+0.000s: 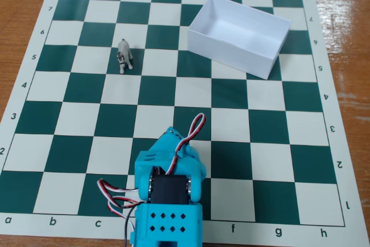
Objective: Grab the toy horse and put it in the box.
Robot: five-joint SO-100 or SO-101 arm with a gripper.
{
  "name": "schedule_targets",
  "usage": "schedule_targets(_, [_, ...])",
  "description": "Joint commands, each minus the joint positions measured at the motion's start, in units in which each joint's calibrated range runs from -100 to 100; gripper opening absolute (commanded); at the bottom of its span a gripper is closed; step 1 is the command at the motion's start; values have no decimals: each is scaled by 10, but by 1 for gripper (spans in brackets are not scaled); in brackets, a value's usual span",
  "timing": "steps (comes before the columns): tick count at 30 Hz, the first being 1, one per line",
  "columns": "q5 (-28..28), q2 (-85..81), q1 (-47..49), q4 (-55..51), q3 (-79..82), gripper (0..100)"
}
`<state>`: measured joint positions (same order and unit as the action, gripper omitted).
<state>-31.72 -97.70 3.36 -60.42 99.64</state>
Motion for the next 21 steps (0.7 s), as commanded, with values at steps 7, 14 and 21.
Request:
schedule_targets(7, [-126, 159, -9, 295, -50, 12])
schedule_targets(14, [-155, 355, 29, 318, -233, 29])
schedule_targets(21, [-156, 494, 78, 358, -365, 33])
